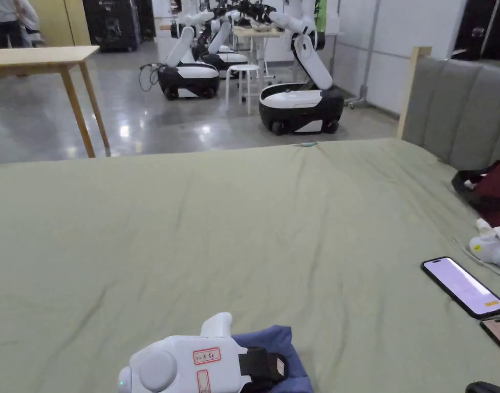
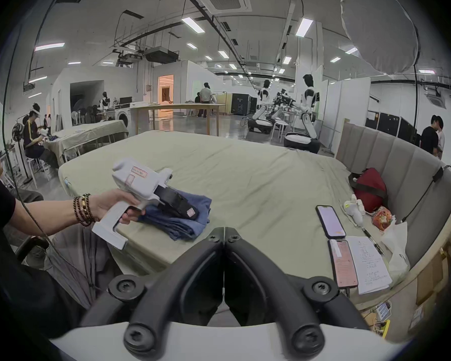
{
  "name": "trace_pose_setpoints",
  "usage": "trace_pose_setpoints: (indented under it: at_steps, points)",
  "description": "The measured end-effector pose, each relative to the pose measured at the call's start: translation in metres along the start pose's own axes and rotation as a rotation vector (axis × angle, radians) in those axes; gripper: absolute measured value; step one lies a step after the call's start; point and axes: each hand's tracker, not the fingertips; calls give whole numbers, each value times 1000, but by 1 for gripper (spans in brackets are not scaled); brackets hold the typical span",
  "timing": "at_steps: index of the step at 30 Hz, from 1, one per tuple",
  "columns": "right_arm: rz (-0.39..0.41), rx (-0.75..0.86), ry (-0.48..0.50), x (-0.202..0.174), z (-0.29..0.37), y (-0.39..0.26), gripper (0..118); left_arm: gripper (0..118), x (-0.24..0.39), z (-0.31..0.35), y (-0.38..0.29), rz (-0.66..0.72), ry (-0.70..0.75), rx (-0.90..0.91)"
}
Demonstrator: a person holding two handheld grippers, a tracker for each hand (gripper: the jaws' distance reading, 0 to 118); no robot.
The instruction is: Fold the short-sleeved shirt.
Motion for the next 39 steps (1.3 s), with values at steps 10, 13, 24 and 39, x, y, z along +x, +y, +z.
trace_pose_setpoints:
  at_steps: [10, 13, 24, 39]
  points:
    - [-125, 14, 166, -10, -47, 17, 0, 0, 26, 94, -17, -39, -184, 169]
    - [-183, -16, 286, -23, -109, 18, 0, 0, 18, 143, -39, -26, -167, 250]
    - [-375, -208, 465, -31, -277, -9, 0, 0, -22, 243, -108, 44, -71, 396]
    - [-418, -255, 434, -27, -286, -21, 0, 108, -67, 181, -45, 86, 93, 326]
